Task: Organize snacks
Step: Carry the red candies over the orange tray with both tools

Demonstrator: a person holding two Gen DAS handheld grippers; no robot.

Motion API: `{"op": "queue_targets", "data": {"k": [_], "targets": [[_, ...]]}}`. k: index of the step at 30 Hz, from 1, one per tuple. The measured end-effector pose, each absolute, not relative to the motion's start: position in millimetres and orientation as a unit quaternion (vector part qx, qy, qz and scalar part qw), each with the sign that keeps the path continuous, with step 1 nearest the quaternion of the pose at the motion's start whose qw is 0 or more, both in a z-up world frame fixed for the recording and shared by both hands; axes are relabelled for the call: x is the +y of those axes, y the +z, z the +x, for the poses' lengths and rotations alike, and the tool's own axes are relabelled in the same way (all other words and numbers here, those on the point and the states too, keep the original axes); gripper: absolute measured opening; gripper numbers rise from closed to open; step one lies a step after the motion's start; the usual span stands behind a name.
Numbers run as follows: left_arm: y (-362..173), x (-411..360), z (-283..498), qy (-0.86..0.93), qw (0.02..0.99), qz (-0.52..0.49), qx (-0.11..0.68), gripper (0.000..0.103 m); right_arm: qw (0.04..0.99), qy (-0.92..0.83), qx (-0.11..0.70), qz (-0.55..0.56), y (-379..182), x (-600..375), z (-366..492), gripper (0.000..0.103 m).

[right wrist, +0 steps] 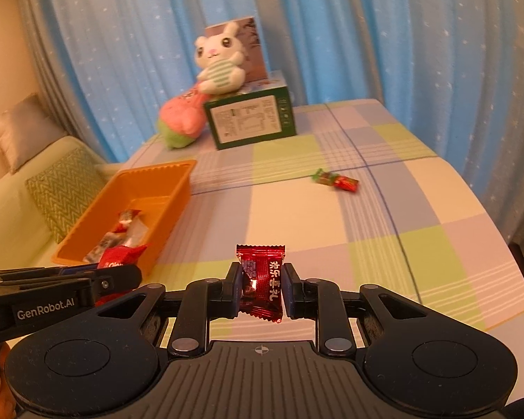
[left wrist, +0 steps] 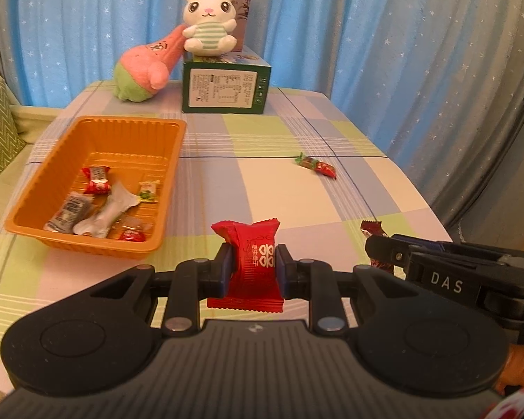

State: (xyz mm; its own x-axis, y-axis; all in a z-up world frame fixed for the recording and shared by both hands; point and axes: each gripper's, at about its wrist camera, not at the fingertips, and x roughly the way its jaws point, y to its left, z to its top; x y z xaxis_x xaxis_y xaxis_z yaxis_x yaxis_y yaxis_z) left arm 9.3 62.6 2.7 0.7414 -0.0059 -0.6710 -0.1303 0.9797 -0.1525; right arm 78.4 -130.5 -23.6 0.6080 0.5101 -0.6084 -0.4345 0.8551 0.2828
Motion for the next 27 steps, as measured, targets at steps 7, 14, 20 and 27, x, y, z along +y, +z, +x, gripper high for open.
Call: {"op": "queue_targets", "data": {"k": [7,14,20,27], "targets": [[7,82,-6,0.050,0.929,-0.101,0.353,0.023,0.892,0.283,0.351,0.040,-18,-110,71,0.024],[9,102,-19,0.071,0.928,-0.104,0.351,0.023,0.885,0.301,0.354,0.030,-18,-91,66,0.024],[10,117,-27,0.085,0.927,-0.107,0.349,0.023,0.880,0.316,0.355,0.022,-17,-75,63,0.024],[11,128,-30,0.093,0.926,-0.108,0.349,0.023,0.876,0.327,0.356,0.016,-18,-63,61,0.024]]}}
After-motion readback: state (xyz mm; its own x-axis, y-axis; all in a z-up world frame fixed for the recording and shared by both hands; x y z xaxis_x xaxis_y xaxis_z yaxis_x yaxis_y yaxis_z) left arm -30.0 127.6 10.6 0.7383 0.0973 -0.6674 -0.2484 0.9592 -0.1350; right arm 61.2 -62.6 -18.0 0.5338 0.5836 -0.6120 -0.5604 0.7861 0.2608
